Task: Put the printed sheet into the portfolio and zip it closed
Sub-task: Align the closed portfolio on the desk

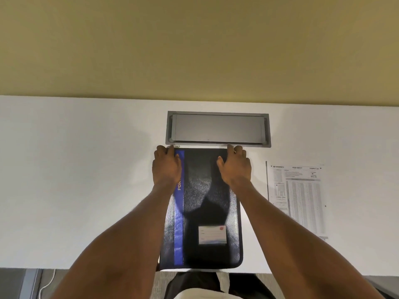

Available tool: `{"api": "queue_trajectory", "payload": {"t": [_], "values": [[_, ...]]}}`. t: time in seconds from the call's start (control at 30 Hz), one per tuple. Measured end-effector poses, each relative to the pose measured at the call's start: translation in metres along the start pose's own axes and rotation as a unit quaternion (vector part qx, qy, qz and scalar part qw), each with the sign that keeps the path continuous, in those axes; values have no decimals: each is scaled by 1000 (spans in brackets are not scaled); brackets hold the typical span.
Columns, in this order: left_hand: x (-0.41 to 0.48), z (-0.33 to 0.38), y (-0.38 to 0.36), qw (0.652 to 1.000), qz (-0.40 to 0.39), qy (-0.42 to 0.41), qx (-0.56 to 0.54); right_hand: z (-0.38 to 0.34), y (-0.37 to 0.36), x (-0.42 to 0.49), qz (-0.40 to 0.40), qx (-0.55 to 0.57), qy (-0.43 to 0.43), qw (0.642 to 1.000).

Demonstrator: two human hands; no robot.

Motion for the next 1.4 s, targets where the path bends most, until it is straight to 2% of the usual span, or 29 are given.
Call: {"api": "queue_trajectory", "payload": {"t": [0.1, 0.2, 0.27, 0.33, 0.43, 0.6, 0.93, 1.13, 1.27, 1.4], "values": [[8, 0, -1, 998, -31, 41, -32, -1, -2, 9, -13, -33, 7, 999], [19, 0, -1, 997, -48, 44, -39, -5, 0, 15, -5, -60, 14, 998], [24, 1, 2, 996, -55, 58, -48, -17, 3, 20, 12, -66, 51, 996], [28, 1, 2, 994, -59, 62, -67, -37, 4, 27, 12, -22, 95, 995], [29, 2, 2, 991, -59, 68, -101, -74, 2, 37, -25, 50, 165, 985], [29, 1, 2, 986, -53, 69, -144, -127, -8, 54, -112, 41, 255, 960], [25, 5, 6, 986, -24, 51, -159, -150, -18, 78, -216, 40, 269, 938], [26, 4, 8, 987, -20, 45, -150, -145, -9, 87, -207, 47, 277, 937], [27, 6, 11, 988, -17, 48, -146, -145, 2, 86, -183, -5, 341, 922], [26, 5, 14, 987, -3, 51, -150, -137, 11, 84, -104, -113, 428, 891]]}}
Point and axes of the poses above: each hand's wrist, its own x-axis towards the middle knuckle, its own y-axis out of the back of the hand, z = x × y, the point moved 4 cm from there along x, towards the middle knuckle
